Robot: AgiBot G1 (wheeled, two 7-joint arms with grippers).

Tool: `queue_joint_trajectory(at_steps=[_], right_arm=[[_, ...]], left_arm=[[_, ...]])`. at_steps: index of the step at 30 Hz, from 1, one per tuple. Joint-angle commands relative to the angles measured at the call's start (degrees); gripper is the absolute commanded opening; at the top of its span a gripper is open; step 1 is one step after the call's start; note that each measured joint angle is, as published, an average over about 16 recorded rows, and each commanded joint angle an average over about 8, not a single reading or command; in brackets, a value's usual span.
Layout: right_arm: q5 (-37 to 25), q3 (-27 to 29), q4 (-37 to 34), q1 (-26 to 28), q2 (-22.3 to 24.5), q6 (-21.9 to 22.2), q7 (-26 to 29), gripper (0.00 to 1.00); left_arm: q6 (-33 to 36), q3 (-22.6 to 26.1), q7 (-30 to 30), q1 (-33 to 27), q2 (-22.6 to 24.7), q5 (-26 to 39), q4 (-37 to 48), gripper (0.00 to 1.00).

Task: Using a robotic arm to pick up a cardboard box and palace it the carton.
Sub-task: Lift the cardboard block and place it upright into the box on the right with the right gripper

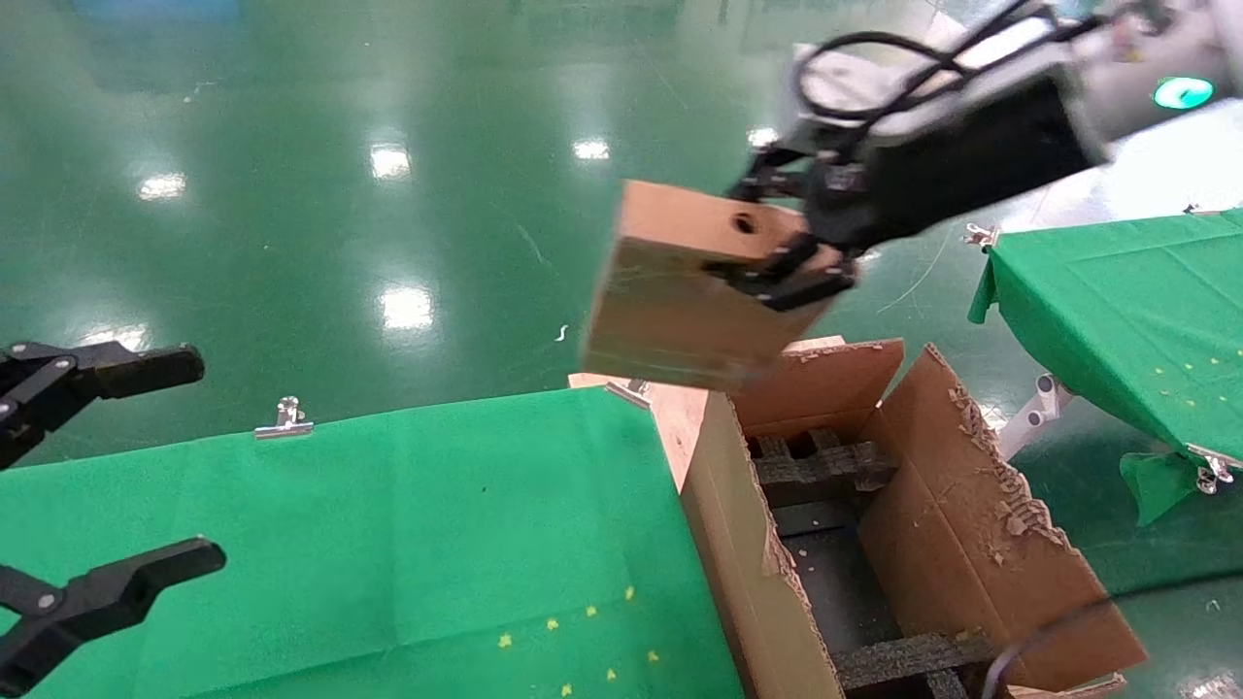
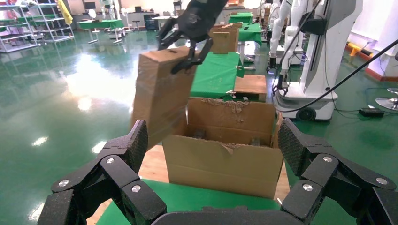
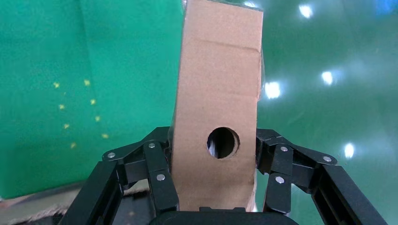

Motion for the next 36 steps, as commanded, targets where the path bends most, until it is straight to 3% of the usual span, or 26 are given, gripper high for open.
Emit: queue_joint_trajectory(at_steps=[1, 14, 20, 27, 36], right_arm=[[0.7, -1.0, 0.2, 0.6, 2.0, 0.0, 0.4, 0.0], [1.5, -7.1, 15.7, 0.3, 22.5, 1.3, 11.5, 0.0], [1.5, -8.8, 21.8, -2.1, 29.6, 2.8, 15.4, 0.0], [2.2, -10.4, 25.1, -5.0, 33.1, 5.8, 17.3, 0.0], [2.6, -10.8, 25.7, -5.6, 33.6, 6.8, 17.6, 0.01]], left_arm=[[0.0, 0.0, 0.0, 0.0, 0.0, 0.0, 0.0, 1.0], [0.0, 0.0, 0.0, 0.0, 0.0, 0.0, 0.0, 1.0], [0.0, 0.0, 0.0, 0.0, 0.0, 0.0, 0.0, 1.0], [0.0, 0.0, 0.0, 0.0, 0.0, 0.0, 0.0, 1.0], [0.0, 0.0, 0.0, 0.0, 0.0, 0.0, 0.0, 1.0]])
